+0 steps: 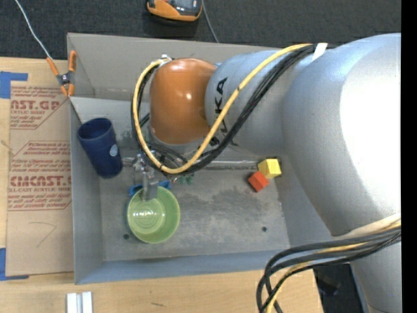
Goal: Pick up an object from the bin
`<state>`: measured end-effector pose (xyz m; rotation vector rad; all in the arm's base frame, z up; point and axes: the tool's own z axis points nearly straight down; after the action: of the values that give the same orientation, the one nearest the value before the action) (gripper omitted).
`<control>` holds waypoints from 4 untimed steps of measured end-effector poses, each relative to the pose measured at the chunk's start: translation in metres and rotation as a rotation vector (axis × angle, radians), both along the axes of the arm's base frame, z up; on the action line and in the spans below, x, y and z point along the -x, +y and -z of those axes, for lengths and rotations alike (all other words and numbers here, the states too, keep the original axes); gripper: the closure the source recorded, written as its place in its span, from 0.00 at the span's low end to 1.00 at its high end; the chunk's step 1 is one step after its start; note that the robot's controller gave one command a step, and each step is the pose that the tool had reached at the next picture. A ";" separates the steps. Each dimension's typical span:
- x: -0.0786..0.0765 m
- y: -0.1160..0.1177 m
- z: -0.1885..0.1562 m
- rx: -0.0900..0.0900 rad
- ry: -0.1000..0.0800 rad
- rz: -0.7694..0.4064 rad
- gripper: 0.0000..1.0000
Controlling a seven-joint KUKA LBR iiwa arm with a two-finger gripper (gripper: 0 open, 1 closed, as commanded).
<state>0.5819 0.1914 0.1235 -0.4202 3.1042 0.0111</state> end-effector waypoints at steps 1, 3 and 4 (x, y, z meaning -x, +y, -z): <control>-0.007 0.057 -0.102 -0.002 -0.011 -0.254 1.00; 0.025 0.044 -0.252 -0.008 -0.021 -0.144 1.00; 0.043 0.056 -0.246 -0.013 -0.020 0.003 1.00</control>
Offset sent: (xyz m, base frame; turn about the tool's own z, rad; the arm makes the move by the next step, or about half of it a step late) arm 0.0056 0.0543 0.0991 -0.2509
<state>0.5394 0.2471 0.3697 -0.4129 3.0830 0.0267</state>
